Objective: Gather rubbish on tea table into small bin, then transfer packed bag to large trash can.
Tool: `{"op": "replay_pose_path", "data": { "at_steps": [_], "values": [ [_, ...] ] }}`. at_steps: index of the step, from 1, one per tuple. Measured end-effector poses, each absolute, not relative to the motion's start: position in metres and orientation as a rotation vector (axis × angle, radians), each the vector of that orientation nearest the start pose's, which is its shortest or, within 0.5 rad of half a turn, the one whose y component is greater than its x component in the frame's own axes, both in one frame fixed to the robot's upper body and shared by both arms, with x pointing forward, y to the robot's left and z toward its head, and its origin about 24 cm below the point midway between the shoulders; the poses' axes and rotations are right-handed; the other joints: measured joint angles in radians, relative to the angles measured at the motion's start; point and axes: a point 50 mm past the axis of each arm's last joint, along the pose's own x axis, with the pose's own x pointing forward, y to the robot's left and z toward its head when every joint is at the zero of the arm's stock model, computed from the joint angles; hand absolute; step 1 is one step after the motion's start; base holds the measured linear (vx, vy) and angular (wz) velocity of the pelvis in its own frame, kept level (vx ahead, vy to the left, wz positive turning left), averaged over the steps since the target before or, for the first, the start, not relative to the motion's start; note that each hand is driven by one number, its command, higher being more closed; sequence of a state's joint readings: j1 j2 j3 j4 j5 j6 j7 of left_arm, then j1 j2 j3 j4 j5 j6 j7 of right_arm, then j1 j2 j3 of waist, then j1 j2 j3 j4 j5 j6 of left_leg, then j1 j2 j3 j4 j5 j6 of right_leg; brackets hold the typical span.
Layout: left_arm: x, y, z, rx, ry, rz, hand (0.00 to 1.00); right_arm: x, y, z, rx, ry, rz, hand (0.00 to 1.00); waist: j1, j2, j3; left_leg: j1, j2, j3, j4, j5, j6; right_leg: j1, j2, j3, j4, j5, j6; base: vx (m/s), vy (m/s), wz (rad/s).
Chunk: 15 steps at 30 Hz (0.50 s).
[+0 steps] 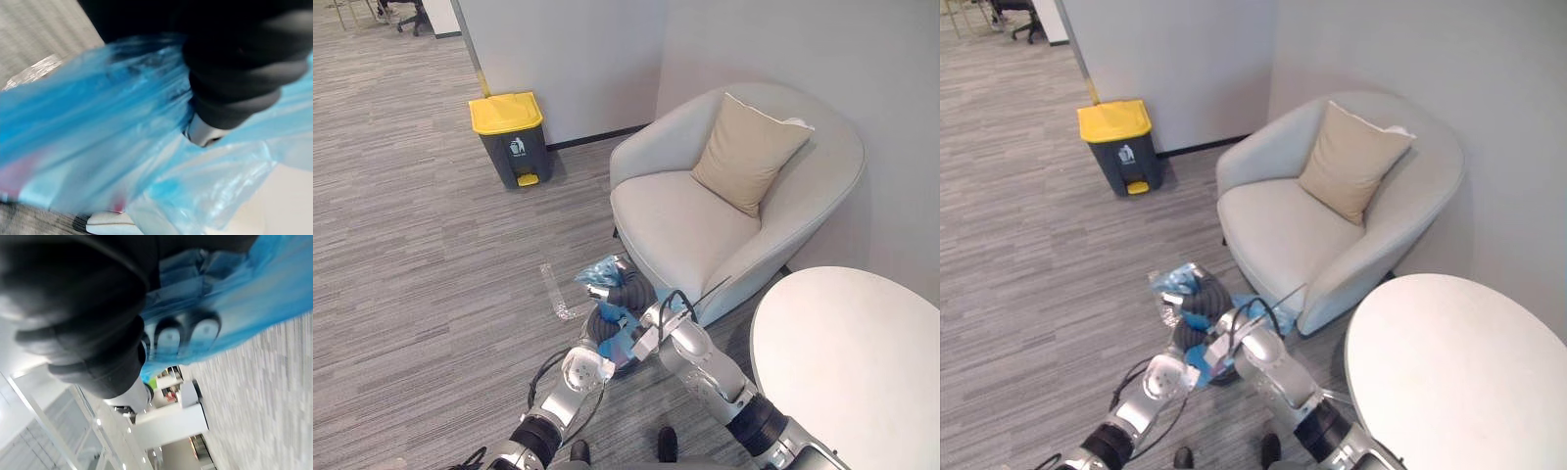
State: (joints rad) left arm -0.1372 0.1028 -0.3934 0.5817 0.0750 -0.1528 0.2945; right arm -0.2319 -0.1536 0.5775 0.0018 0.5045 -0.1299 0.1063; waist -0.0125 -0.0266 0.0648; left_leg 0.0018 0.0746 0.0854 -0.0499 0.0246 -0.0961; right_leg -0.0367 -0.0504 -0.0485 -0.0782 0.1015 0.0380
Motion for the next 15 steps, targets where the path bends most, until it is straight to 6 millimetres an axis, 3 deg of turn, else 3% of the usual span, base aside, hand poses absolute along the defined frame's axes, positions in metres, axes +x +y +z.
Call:
{"op": "replay_pose_path", "data": {
  "at_steps": [5, 15],
  "values": [
    [0.244, 0.111, -0.049, 0.290, 0.277, -0.089, 1.00, 0.252, -0.038, 0.088, 0.144, -0.225, 0.687, 0.00, -0.003, 0.000, 0.000, 0.001, 0.001, 0.001, 0.000, 0.000, 0.000, 0.001, 0.001, 0.001, 0.000, 0.000, 0.000, 0.00, 0.000, 0.00],
    [0.225, 0.145, -0.073, 0.206, 0.429, 0.061, 1.00, 0.260, -0.096, 0.072, -0.352, -0.252, 0.539, 0.00, -0.008, 0.000, 0.005, 0.001, -0.001, -0.007, -0.001, 0.000, 0.000, 0.009, -0.001, -0.008, -0.010, 0.000, 0.001, 0.00, 0.000, 0.02]
  ]
}}
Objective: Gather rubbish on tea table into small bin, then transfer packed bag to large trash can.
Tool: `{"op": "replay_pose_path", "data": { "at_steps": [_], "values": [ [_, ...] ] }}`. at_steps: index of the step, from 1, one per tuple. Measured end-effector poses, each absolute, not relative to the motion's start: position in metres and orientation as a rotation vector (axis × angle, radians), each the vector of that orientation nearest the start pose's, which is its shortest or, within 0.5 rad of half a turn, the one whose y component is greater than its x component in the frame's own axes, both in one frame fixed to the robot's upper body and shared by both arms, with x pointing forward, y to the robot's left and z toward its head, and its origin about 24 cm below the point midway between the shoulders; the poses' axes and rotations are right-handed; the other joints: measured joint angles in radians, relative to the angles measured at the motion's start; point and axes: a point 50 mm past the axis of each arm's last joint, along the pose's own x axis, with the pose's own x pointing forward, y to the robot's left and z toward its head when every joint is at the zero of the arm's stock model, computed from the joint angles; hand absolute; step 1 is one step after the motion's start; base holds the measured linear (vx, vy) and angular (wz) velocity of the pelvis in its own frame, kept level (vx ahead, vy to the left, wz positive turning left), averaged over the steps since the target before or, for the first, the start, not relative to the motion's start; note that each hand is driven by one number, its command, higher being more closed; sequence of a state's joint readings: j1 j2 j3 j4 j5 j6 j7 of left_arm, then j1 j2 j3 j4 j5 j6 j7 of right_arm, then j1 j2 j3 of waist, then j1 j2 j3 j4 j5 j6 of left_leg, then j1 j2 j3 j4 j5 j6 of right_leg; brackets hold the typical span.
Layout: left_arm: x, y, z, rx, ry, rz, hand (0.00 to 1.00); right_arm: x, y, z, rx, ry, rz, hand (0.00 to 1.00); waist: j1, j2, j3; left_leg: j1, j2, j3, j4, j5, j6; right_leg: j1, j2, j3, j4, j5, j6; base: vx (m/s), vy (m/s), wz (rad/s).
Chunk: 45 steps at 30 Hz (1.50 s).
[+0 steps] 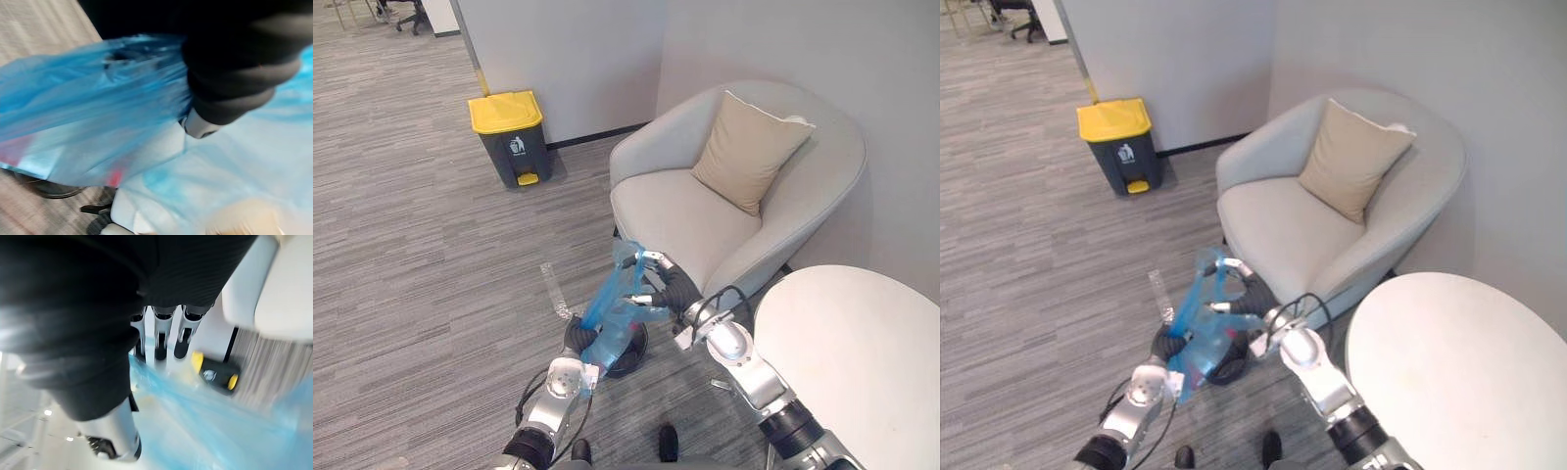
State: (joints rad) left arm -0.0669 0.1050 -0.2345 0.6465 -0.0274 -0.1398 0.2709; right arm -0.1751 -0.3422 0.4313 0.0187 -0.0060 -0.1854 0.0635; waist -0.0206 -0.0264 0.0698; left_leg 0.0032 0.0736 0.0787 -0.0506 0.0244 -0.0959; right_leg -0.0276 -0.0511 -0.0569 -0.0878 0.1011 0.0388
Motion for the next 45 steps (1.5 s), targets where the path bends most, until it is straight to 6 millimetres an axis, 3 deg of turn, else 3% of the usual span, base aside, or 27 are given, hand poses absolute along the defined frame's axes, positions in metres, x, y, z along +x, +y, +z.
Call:
{"op": "replay_pose_path", "data": {
  "at_steps": [4, 7, 12, 16, 19, 22, 29, 34, 36, 37, 38, 39, 40, 41, 42, 44, 45],
  "values": [
    [0.217, 0.156, -0.080, 0.188, 0.467, 0.107, 1.00, 0.254, -0.123, 0.057, -0.464, -0.195, 0.483, 0.00, 0.004, 0.000, 0.001, 0.000, 0.000, -0.008, 0.000, 0.000, 0.000, 0.005, 0.000, -0.011, 0.000, -0.002, 0.003, 0.00, 0.000, 0.05],
    [0.207, 0.172, -0.085, 0.175, 0.503, 0.165, 1.00, 0.245, -0.150, 0.018, -0.432, -0.022, 0.333, 0.00, 0.001, 0.001, 0.002, 0.000, -0.001, -0.008, 0.000, -0.001, 0.001, 0.004, -0.002, -0.014, 0.000, -0.003, 0.004, 0.00, 0.000, 0.00],
    [0.186, 0.184, -0.100, 0.143, 0.588, 0.222, 1.00, 0.229, -0.171, -0.033, -0.320, 0.229, 0.125, 0.00, -0.019, 0.010, 0.007, 0.013, -0.003, -0.008, 0.000, -0.002, 0.001, 0.017, -0.005, -0.016, -0.001, -0.006, 0.008, -0.01, 0.000, 0.00],
    [0.164, 0.193, -0.117, 0.079, 0.703, 0.276, 1.00, 0.206, -0.186, -0.073, -0.241, 0.441, -0.008, 0.00, -0.020, 0.011, 0.008, 0.022, -0.003, -0.005, -0.001, -0.016, -0.005, 0.019, -0.006, -0.019, -0.008, -0.021, 0.014, -0.02, -0.003, -0.01],
    [0.141, 0.204, -0.132, 0.017, 0.811, 0.342, 1.00, 0.177, -0.198, -0.108, -0.155, 0.649, -0.116, 0.00, -0.020, 0.012, 0.008, 0.023, 0.000, -0.004, -0.001, -0.020, -0.008, 0.020, -0.004, -0.018, -0.008, -0.023, 0.014, 0.00, 0.000, 0.00],
    [0.120, 0.208, -0.142, -0.017, 0.896, 0.390, 1.00, 0.154, -0.208, -0.127, -0.096, 0.780, -0.203, 0.00, -0.017, 0.015, 0.008, 0.041, 0.002, 0.006, -0.001, -0.020, -0.006, 0.033, -0.002, -0.012, -0.006, -0.024, 0.014, 0.03, -0.006, -0.07],
    [0.098, 0.208, -0.154, -0.055, 0.998, 0.403, 1.00, 0.125, -0.218, -0.145, 0.001, 0.926, -0.331, 0.00, 0.009, 0.025, 0.010, 0.084, 0.001, 0.070, 0.003, -0.043, 0.000, 0.047, 0.001, 0.052, -0.001, -0.019, 0.010, 0.02, 0.018, -0.26],
    [0.092, 0.211, -0.155, -0.078, 1.015, 0.438, 1.00, 0.127, -0.219, -0.145, 0.034, 0.925, -0.361, 0.00, 0.017, 0.026, 0.017, 0.051, 0.001, 0.111, 0.078, -0.092, 0.007, 0.013, 0.000, 0.098, 0.025, -0.023, 0.018, -0.01, 0.042, -0.28],
    [0.096, 0.210, -0.154, -0.081, 1.005, 0.437, 1.00, 0.134, -0.217, -0.143, 0.035, 0.909, -0.364, 0.00, 0.018, 0.027, 0.032, 0.014, 0.004, 0.120, 0.136, -0.112, 0.015, -0.034, -0.001, 0.110, 0.103, -0.045, 0.022, -0.05, 0.044, -0.14],
    [0.106, 0.209, -0.152, -0.086, 0.981, 0.432, 1.00, 0.138, -0.211, -0.143, 0.044, 0.905, -0.358, 0.00, 0.022, 0.023, 0.046, -0.026, 0.008, 0.118, 0.207, -0.133, 0.036, -0.080, -0.001, 0.111, 0.183, -0.055, 0.033, -0.10, 0.047, -0.08],
    [0.111, 0.209, -0.150, -0.097, 0.957, 0.437, 1.00, 0.141, -0.206, -0.143, 0.049, 0.899, -0.350, 0.00, 0.027, 0.027, 0.049, -0.047, 0.024, 0.122, 0.222, -0.138, 0.047, -0.084, -0.006, 0.119, 0.213, -0.081, 0.065, -0.10, 0.072, 0.18],
    [0.117, 0.208, -0.147, -0.109, 0.932, 0.445, 1.00, 0.140, -0.201, -0.144, 0.061, 0.907, -0.347, 0.00, 0.027, 0.030, 0.053, -0.057, 0.020, 0.111, 0.237, -0.138, 0.048, -0.131, -0.018, 0.107, 0.404, -0.183, 0.054, -0.06, 0.042, 0.59],
    [0.120, 0.207, -0.145, -0.113, 0.916, 0.443, 1.00, 0.136, -0.194, -0.147, 0.078, 0.924, -0.344, 0.00, 0.028, 0.017, 0.053, -0.055, 0.011, 0.079, 0.253, -0.138, 0.048, -0.146, -0.037, 0.086, 0.632, -0.286, 0.076, -0.04, -0.014, 0.85],
    [0.118, 0.208, -0.146, -0.112, 0.918, 0.446, 1.00, 0.133, -0.187, -0.148, 0.094, 0.932, -0.338, 0.00, 0.033, 0.004, 0.046, -0.061, 0.001, 0.057, 0.267, -0.137, 0.046, -0.118, -0.048, 0.086, 0.715, -0.334, 0.091, -0.05, -0.084, 0.75],
    [0.117, 0.208, -0.146, -0.112, 0.919, 0.447, 1.00, 0.133, -0.185, -0.149, 0.098, 0.933, -0.336, 0.00, 0.037, -0.001, 0.042, -0.067, -0.002, 0.049, 0.274, -0.137, 0.046, -0.103, -0.052, 0.087, 0.715, -0.345, 0.089, -0.08, -0.131, 0.47],
    [0.118, 0.207, -0.145, -0.120, 0.911, 0.450, 1.00, 0.138, -0.181, -0.147, 0.105, 0.922, -0.328, 0.00, 0.077, -0.021, 0.025, -0.116, -0.009, 0.044, 0.295, -0.121, 0.026, -0.066, -0.051, 0.085, 0.575, -0.400, 0.062, -0.10, -0.149, 0.16],
    [0.123, 0.200, -0.145, -0.138, 0.903, 0.441, 1.00, 0.151, -0.182, -0.142, 0.100, 0.882, -0.327, 0.00, 0.086, -0.005, 0.030, -0.168, -0.001, 0.024, 0.299, -0.096, 0.012, -0.046, -0.035, 0.064, 0.469, -0.402, 0.019, -0.15, -0.143, 0.25]
  ]
}}
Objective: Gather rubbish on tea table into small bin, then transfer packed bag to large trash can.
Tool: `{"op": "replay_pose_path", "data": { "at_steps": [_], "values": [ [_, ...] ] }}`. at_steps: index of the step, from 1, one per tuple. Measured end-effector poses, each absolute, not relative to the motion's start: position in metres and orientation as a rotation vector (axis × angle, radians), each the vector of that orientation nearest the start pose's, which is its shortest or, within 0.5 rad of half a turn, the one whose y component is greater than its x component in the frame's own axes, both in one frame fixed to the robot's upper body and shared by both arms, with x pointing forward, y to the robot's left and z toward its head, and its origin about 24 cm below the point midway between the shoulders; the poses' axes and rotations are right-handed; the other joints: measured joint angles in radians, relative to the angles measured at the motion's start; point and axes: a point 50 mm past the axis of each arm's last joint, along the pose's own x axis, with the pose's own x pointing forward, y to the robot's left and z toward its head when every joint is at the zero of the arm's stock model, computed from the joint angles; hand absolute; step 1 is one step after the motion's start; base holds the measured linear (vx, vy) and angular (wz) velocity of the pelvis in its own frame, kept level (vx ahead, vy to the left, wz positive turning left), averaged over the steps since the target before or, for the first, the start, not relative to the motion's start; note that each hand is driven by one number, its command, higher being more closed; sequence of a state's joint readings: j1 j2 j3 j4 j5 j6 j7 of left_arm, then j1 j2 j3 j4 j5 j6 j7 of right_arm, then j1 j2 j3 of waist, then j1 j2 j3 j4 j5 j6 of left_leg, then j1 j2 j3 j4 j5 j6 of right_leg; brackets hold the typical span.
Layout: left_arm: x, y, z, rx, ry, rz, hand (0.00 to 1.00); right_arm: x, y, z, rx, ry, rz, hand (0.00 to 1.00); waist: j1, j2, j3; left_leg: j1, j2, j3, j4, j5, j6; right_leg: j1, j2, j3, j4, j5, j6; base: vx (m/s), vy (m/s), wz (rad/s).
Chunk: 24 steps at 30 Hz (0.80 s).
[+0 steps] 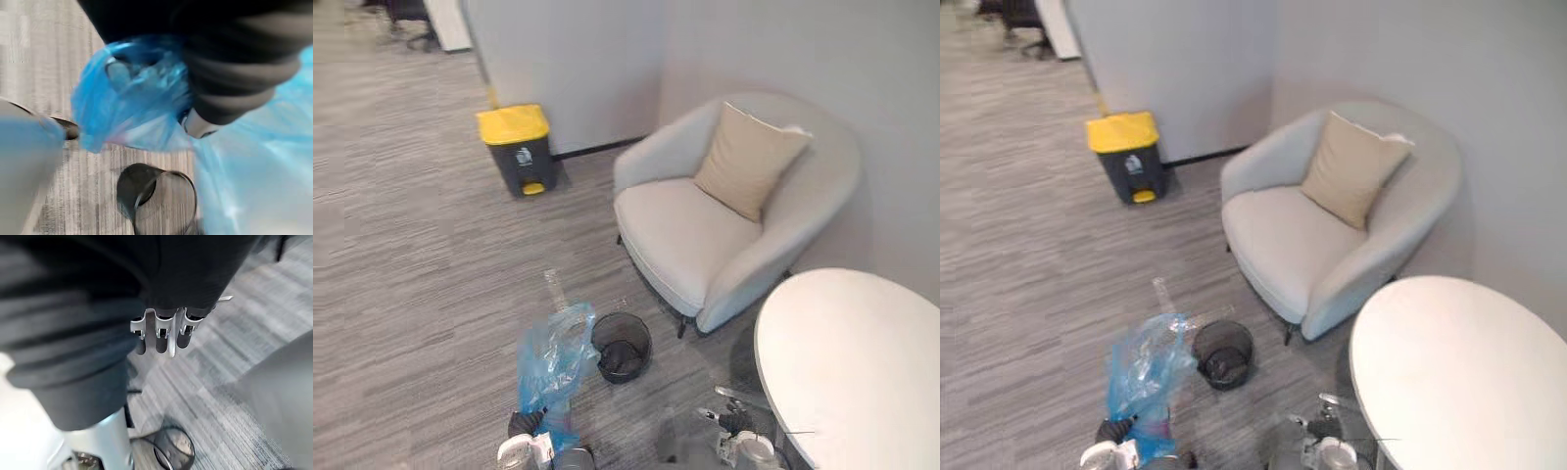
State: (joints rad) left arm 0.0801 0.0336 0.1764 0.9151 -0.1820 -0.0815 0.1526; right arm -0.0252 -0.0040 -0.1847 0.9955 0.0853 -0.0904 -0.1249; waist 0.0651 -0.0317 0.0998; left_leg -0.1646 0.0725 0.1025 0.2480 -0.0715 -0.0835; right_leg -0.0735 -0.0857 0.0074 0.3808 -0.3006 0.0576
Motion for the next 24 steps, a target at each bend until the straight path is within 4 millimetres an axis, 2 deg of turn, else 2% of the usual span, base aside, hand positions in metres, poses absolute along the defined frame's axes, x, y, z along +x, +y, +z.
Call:
{"op": "replay_pose_path", "data": {
  "at_steps": [2, 3, 5, 6, 8, 10, 12, 14, 15, 16, 17, 18, 20, 22, 23, 24],
  "values": [
    [0.132, 0.185, -0.144, -0.170, 0.892, 0.411, 1.00, 0.162, -0.186, -0.137, 0.092, 0.852, -0.340, 0.00, -0.017, 0.052, 0.034, -0.039, 0.018, -0.068, -0.020, 0.053, -0.013, 0.001, 0.023, -0.070, -0.033, 0.035, -0.024, -0.25, -0.167, 0.84],
    [0.136, 0.179, -0.143, -0.187, 0.884, 0.401, 1.00, 0.159, -0.187, -0.138, 0.090, 0.861, -0.346, 0.00, -0.017, 0.060, 0.040, -0.042, 0.024, -0.094, -0.049, 0.091, -0.025, 0.001, 0.027, -0.109, -0.033, 0.039, -0.031, -0.27, -0.164, 0.96],
    [0.138, 0.176, -0.143, -0.196, 0.881, 0.396, 1.00, 0.156, -0.184, -0.140, 0.094, 0.872, -0.350, 0.00, -0.018, 0.061, 0.040, -0.043, 0.031, -0.109, -0.108, 0.151, -0.041, -0.002, 0.027, -0.168, -0.039, 0.052, -0.052, -0.27, -0.127, 0.79],
    [0.146, 0.172, -0.140, -0.198, 0.864, 0.379, 1.00, 0.159, -0.180, -0.139, 0.104, 0.866, -0.356, 0.00, -0.025, 0.051, 0.054, -0.056, 0.049, -0.034, -0.071, 0.141, -0.025, -0.019, 0.014, -0.214, -0.055, 0.069, -0.080, -0.27, -0.073, 0.76],
    [0.148, 0.171, -0.139, -0.199, 0.858, 0.376, 1.00, 0.163, -0.180, -0.137, 0.101, 0.857, -0.360, 0.00, -0.028, 0.033, 0.066, -0.072, 0.056, 0.037, 0.028, 0.076, 0.010, -0.034, -0.007, -0.244, -0.057, 0.083, -0.083, -0.22, -0.004, 0.71],
    [0.152, 0.167, -0.137, -0.196, 0.842, 0.355, 1.00, 0.160, -0.182, -0.138, 0.100, 0.862, -0.374, 0.00, -0.034, 0.027, 0.072, -0.061, 0.087, 0.104, 0.175, -0.042, 0.016, -0.036, -0.040, -0.303, -0.068, 0.113, -0.072, -0.20, 0.088, 0.86],
    [0.153, 0.164, -0.137, -0.183, 0.842, 0.331, 1.00, 0.155, -0.186, -0.140, 0.115, 0.875, -0.404, 0.00, -0.036, 0.024, 0.073, -0.025, 0.116, 0.129, 0.227, -0.099, 0.014, -0.031, -0.065, -0.345, -0.078, 0.129, -0.052, -0.15, 0.178, 0.79],
    [0.152, 0.163, -0.138, -0.180, 0.853, 0.328, 1.00, 0.149, -0.190, -0.141, 0.112, 0.886, -0.426, 0.00, -0.048, 0.035, 0.069, 0.028, 0.130, 0.148, 0.160, -0.134, -0.012, -0.031, -0.074, -0.367, -0.098, 0.151, -0.017, -0.11, 0.236, 0.62],
    [0.153, 0.165, -0.139, -0.150, 0.862, 0.308, 1.00, 0.151, -0.191, -0.141, 0.125, 0.888, -0.439, 0.00, -0.049, 0.030, 0.076, 0.052, 0.101, 0.148, 0.068, -0.138, -0.030, -0.028, -0.081, -0.364, -0.126, 0.174, 0.008, -0.08, 0.213, 0.28],
    [0.151, 0.167, -0.140, -0.134, 0.871, 0.303, 1.00, 0.152, -0.188, -0.141, 0.132, 0.888, -0.434, 0.00, -0.050, 0.024, 0.072, 0.053, 0.089, 0.148, 0.048, -0.126, -0.024, -0.026, -0.086, -0.362, -0.144, 0.186, 0.011, -0.07, 0.282, 0.27],
    [0.145, 0.177, -0.142, -0.076, 0.892, 0.288, 1.00, 0.149, -0.180, -0.143, 0.151, 0.900, -0.425, 0.00, -0.054, 0.012, 0.067, 0.063, 0.050, 0.146, 0.003, -0.101, -0.003, -0.003, -0.098, -0.358, -0.213, 0.225, 0.032, -0.05, 0.249, 0.27],
    [0.146, 0.181, -0.142, -0.044, 0.895, 0.276, 1.00, 0.144, -0.179, -0.145, 0.152, 0.916, -0.428, 0.00, -0.056, 0.005, 0.063, 0.063, 0.029, 0.137, 0.003, -0.099, 0.003, 0.021, -0.109, -0.358, -0.251, 0.254, 0.042, -0.03, 0.202, 0.28],
    [0.146, 0.186, -0.141, -0.020, 0.891, 0.270, 1.00, 0.141, -0.179, -0.147, 0.152, 0.930, -0.427, 0.00, -0.056, 0.005, 0.063, 0.062, 0.008, 0.135, 0.016, -0.109, 0.020, 0.043, -0.121, -0.355, -0.284, 0.275, 0.052, -0.03, 0.191, 0.15],
    [0.145, 0.189, -0.141, -0.014, 0.892, 0.275, 1.00, 0.143, -0.179, -0.147, 0.149, 0.931, -0.424, 0.00, -0.055, 0.008, 0.064, 0.059, -0.009, 0.135, 0.026, -0.127, 0.039, 0.038, -0.136, -0.348, -0.277, 0.273, 0.057, -0.02, 0.172, 0.00],
    [0.144, 0.189, -0.141, -0.012, 0.895, 0.277, 1.00, 0.144, -0.183, -0.146, 0.140, 0.930, -0.430, 0.00, -0.056, 0.011, 0.065, 0.037, -0.028, 0.133, 0.065, -0.170, 0.052, 0.015, -0.163, -0.344, -0.222, 0.233, 0.088, -0.01, 0.157, 0.07],
    [0.142, 0.188, -0.142, -0.013, 0.899, 0.274, 1.00, 0.143, -0.184, -0.146, 0.136, 0.931, -0.432, 0.00, -0.057, 0.010, 0.064, 0.025, -0.037, 0.132, 0.091, -0.190, 0.060, -0.006, -0.183, -0.337, -0.168, 0.198, 0.098, 0.03, 0.181, 0.13]
  ]
}}
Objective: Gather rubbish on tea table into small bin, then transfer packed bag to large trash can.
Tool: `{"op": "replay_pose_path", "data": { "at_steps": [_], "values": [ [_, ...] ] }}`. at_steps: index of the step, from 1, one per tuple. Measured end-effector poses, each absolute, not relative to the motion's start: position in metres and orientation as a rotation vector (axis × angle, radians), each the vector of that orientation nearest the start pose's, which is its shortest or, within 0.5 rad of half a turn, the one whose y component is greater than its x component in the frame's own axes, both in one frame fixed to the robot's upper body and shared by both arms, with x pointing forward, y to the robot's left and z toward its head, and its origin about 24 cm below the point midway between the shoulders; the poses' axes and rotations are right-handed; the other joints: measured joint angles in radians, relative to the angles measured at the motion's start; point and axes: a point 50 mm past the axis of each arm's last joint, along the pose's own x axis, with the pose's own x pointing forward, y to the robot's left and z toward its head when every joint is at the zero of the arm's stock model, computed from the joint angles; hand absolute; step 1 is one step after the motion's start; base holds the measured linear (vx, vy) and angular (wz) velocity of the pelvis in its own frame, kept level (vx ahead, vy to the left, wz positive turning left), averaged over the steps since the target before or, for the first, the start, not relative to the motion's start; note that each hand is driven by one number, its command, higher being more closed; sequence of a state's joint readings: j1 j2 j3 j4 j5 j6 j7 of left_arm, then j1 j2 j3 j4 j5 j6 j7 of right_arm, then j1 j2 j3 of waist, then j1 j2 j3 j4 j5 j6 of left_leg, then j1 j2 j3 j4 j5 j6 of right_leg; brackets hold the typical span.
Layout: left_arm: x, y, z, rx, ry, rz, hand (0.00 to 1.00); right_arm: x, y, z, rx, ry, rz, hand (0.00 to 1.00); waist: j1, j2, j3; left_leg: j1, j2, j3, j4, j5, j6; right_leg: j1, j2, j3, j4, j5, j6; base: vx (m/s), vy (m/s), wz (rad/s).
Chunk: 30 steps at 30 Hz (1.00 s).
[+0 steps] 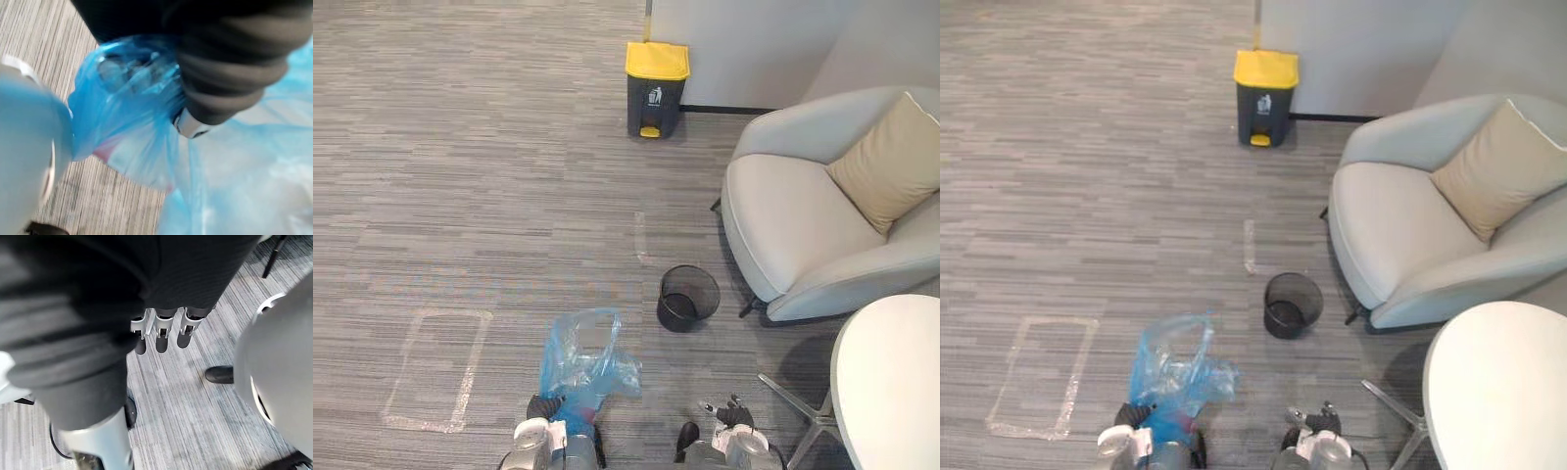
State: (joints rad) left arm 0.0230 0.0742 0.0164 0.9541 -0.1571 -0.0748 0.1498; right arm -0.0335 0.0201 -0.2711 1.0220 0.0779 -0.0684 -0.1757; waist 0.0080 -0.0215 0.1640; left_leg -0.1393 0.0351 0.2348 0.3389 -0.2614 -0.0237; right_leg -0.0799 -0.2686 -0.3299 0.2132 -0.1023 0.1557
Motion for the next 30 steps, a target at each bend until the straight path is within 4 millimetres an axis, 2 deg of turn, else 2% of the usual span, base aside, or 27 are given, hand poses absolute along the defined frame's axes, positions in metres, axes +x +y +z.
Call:
{"op": "replay_pose_path", "data": {
  "at_steps": [2, 3, 4, 5, 6, 8, 9, 11, 12, 13, 14, 15, 16, 17, 18, 19, 20, 21, 22, 23, 24, 25, 26, 27, 28, 29, 30],
  "values": [
    [0.140, 0.189, -0.142, -0.008, 0.902, 0.272, 1.00, 0.142, -0.186, -0.147, 0.133, 0.933, -0.436, 0.00, -0.003, -0.011, 0.006, 0.000, -0.019, -0.018, 0.026, -0.024, 0.011, -0.016, -0.033, 0.015, 0.079, -0.053, 0.015, 0.08, 0.100, 0.35],
    [0.141, 0.192, -0.142, 0.005, 0.901, 0.271, 1.00, 0.138, -0.188, -0.148, 0.136, 0.939, -0.449, 0.00, -0.010, -0.023, 0.011, 0.001, -0.047, -0.057, 0.061, -0.056, 0.023, -0.028, -0.050, 0.062, 0.185, -0.095, -0.017, 0.17, 0.043, 0.62],
    [0.141, 0.191, -0.142, 0.005, 0.901, 0.273, 1.00, 0.138, -0.191, -0.147, 0.138, 0.934, -0.461, 0.00, -0.012, -0.023, 0.016, 0.003, -0.049, -0.076, 0.079, -0.073, 0.029, -0.052, -0.056, 0.092, 0.267, -0.090, -0.037, 0.22, 0.068, 0.72],
    [0.141, 0.191, -0.142, 0.002, 0.900, 0.274, 1.00, 0.139, -0.194, -0.146, 0.135, 0.925, -0.466, 0.00, -0.020, -0.020, 0.018, 0.014, -0.047, -0.097, 0.087, -0.085, 0.038, -0.123, -0.053, 0.138, 0.406, -0.073, -0.078, 0.29, 0.051, 0.61],
    [0.139, 0.195, -0.142, 0.005, 0.905, 0.288, 1.00, 0.141, -0.196, -0.144, 0.140, 0.913, -0.478, 0.00, -0.019, -0.010, 0.025, 0.043, -0.021, -0.130, 0.086, -0.099, 0.043, -0.196, 0.009, 0.194, 0.529, -0.116, -0.071, 0.27, 0.015, 0.57],
    [0.140, 0.198, -0.141, 0.012, 0.901, 0.292, 1.00, 0.140, -0.195, -0.145, 0.142, 0.918, -0.479, 0.00, -0.017, -0.015, 0.024, 0.068, -0.008, -0.154, 0.075, -0.114, 0.037, -0.225, 0.048, 0.176, 0.531, -0.144, -0.065, 0.26, -0.044, 0.44],
    [0.142, 0.200, -0.140, 0.016, 0.895, 0.292, 1.00, 0.139, -0.193, -0.146, 0.148, 0.927, -0.476, 0.00, -0.016, -0.030, 0.031, 0.117, -0.010, -0.165, 0.039, -0.121, 0.035, -0.256, 0.077, 0.151, 0.506, -0.147, -0.066, 0.40, -0.125, 0.43],
    [0.149, 0.197, -0.139, 0.011, 0.883, 0.284, 1.00, 0.139, -0.193, -0.146, 0.153, 0.925, -0.482, 0.00, -0.021, -0.031, 0.033, 0.167, -0.009, -0.185, 0.001, -0.135, 0.024, -0.313, 0.114, 0.114, 0.432, -0.134, -0.085, 0.47, -0.150, 0.42],
    [0.154, 0.195, -0.137, 0.010, 0.869, 0.278, 1.00, 0.141, -0.195, -0.145, 0.156, 0.916, -0.489, 0.00, -0.027, -0.029, 0.033, 0.191, -0.008, -0.202, -0.020, -0.142, 0.014, -0.339, 0.137, 0.113, 0.377, -0.118, -0.102, 0.49, -0.172, 0.64],
    [0.160, 0.195, -0.135, 0.011, 0.854, 0.273, 1.00, 0.137, -0.199, -0.146, 0.158, 0.921, -0.504, 0.00, -0.035, -0.031, 0.032, 0.229, -0.008, -0.232, -0.046, -0.157, -0.009, -0.346, 0.159, 0.124, 0.307, -0.050, -0.148, 0.66, -0.218, 0.97],
    [0.159, 0.187, -0.137, -0.007, 0.865, 0.264, 1.00, 0.137, -0.204, -0.145, 0.160, 0.918, -0.525, 0.00, -0.045, 0.004, 0.026, 0.266, 0.021, -0.277, -0.038, -0.158, -0.027, -0.315, 0.166, 0.086, 0.340, -0.065, -0.193, 0.60, -0.180, 0.81],
    [0.159, 0.185, -0.137, -0.013, 0.862, 0.262, 1.00, 0.138, -0.206, -0.145, 0.159, 0.916, -0.530, 0.00, -0.044, 0.012, 0.022, 0.262, 0.032, -0.277, -0.022, -0.146, -0.049, -0.309, 0.168, 0.076, 0.344, -0.075, -0.206, 0.77, -0.210, 0.74],
    [0.162, 0.176, -0.136, -0.039, 0.850, 0.252, 1.00, 0.140, -0.207, -0.143, 0.157, 0.902, -0.532, 0.00, -0.048, 0.033, 0.028, 0.213, 0.044, -0.272, 0.116, -0.075, -0.098, -0.256, 0.173, 0.043, 0.329, -0.093, -0.225, 0.51, -0.138, 0.41],
    [0.162, 0.174, -0.136, -0.046, 0.849, 0.250, 1.00, 0.140, -0.207, -0.143, 0.156, 0.904, -0.530, 0.00, -0.049, 0.036, 0.028, 0.197, 0.045, -0.270, 0.163, -0.046, -0.098, -0.235, 0.176, 0.038, 0.315, -0.094, -0.227, 0.76, -0.229, 0.49],
    [0.161, 0.169, -0.136, -0.075, 0.849, 0.258, 1.00, 0.138, -0.203, -0.144, 0.152, 0.914, -0.516, 0.00, -0.048, 0.037, 0.029, 0.128, 0.057, -0.256, 0.354, 0.087, -0.105, -0.131, 0.197, 0.033, 0.227, -0.097, -0.226, 0.62, -0.153, 0.06],
    [0.158, 0.166, -0.136, -0.099, 0.846, 0.270, 1.00, 0.139, -0.198, -0.145, 0.153, 0.919, -0.499, 0.00, -0.029, 0.038, 0.034, 0.069, 0.101, -0.199, 0.523, 0.065, -0.099, -0.029, 0.223, 0.051, 0.142, -0.097, -0.226, 0.73, -0.164, -0.10],
    [0.158, 0.165, -0.136, -0.109, 0.843, 0.272, 1.00, 0.139, -0.197, -0.145, 0.155, 0.918, -0.497, 0.00, -0.020, 0.037, 0.036, 0.050, 0.115, -0.173, 0.567, 0.050, -0.096, 0.003, 0.232, 0.065, 0.120, -0.098, -0.227, 0.54, -0.056, -0.48],
    [0.161, 0.162, -0.134, -0.119, 0.828, 0.268, 1.00, 0.143, -0.193, -0.144, 0.163, 0.912, -0.491, 0.00, 0.001, 0.030, 0.038, -0.006, 0.133, -0.129, 0.627, 0.013, -0.084, 0.063, 0.240, 0.088, 0.075, -0.098, -0.227, 0.39, -0.014, -0.41],
    [0.163, 0.162, -0.133, -0.122, 0.819, 0.267, 1.00, 0.144, -0.192, -0.144, 0.166, 0.909, -0.488, 0.00, 0.003, 0.028, 0.040, -0.027, 0.134, -0.121, 0.630, 0.006, -0.082, 0.079, 0.240, 0.094, 0.064, -0.098, -0.227, 0.45, 0.017, -0.48],
    [0.166, 0.161, -0.129, -0.127, 0.797, 0.264, 1.00, 0.149, -0.188, -0.143, 0.174, 0.900, -0.480, 0.00, 0.009, 0.024, 0.041, -0.095, 0.140, -0.097, 0.608, -0.013, -0.054, 0.119, 0.238, 0.116, 0.033, -0.098, -0.227, 0.42, 0.075, -0.43],
    [0.170, 0.161, -0.127, -0.129, 0.779, 0.263, 1.00, 0.152, -0.185, -0.142, 0.183, 0.896, -0.474, 0.00, 0.012, 0.023, 0.044, -0.153, 0.147, -0.080, 0.545, -0.028, -0.042, 0.152, 0.232, 0.133, 0.014, -0.098, -0.227, 0.41, 0.103, -0.46],
    [0.171, 0.160, -0.126, -0.130, 0.777, 0.264, 1.00, 0.152, -0.184, -0.142, 0.187, 0.896, -0.473, 0.00, 0.014, 0.022, 0.046, -0.166, 0.146, -0.078, 0.511, -0.032, -0.048, 0.162, 0.227, 0.137, 0.012, -0.098, -0.226, 0.40, 0.170, -0.55],
    [0.173, 0.160, -0.125, -0.131, 0.771, 0.262, 1.00, 0.155, -0.180, -0.140, 0.198, 0.885, -0.473, 0.00, 0.021, 0.014, 0.056, -0.185, 0.130, -0.080, 0.355, -0.027, -0.050, 0.197, 0.201, 0.152, 0.017, -0.116, -0.196, 0.38, 0.221, -0.56],
    [0.173, 0.156, -0.126, -0.139, 0.774, 0.259, 1.00, 0.151, -0.180, -0.140, 0.199, 0.880, -0.487, 0.00, 0.026, 0.024, 0.049, -0.185, 0.110, -0.104, 0.149, 0.066, -0.050, 0.216, 0.188, 0.173, 0.036, -0.149, -0.144, 0.39, 0.248, -0.54],
    [0.172, 0.153, -0.127, -0.146, 0.778, 0.256, 1.00, 0.149, -0.182, -0.141, 0.194, 0.882, -0.493, 0.00, 0.026, 0.037, 0.043, -0.182, 0.113, -0.120, 0.078, 0.120, -0.050, 0.220, 0.192, 0.181, 0.040, -0.163, -0.127, 0.37, 0.294, -0.52],
    [0.171, 0.152, -0.128, -0.147, 0.792, 0.252, 1.00, 0.144, -0.179, -0.144, 0.195, 0.909, -0.490, 0.00, 0.032, 0.008, 0.039, -0.180, 0.082, -0.114, 0.085, 0.172, -0.050, 0.223, 0.152, 0.226, 0.049, -0.212, -0.096, 0.37, 0.278, -0.37],
    [0.176, 0.151, -0.126, -0.146, 0.781, 0.248, 1.00, 0.144, -0.177, -0.144, 0.191, 0.917, -0.478, 0.00, 0.033, -0.006, 0.032, -0.179, 0.057, -0.099, 0.102, 0.116, -0.045, 0.219, 0.127, 0.262, 0.059, -0.202, -0.105, 0.36, 0.272, -0.34]
  ]
}}
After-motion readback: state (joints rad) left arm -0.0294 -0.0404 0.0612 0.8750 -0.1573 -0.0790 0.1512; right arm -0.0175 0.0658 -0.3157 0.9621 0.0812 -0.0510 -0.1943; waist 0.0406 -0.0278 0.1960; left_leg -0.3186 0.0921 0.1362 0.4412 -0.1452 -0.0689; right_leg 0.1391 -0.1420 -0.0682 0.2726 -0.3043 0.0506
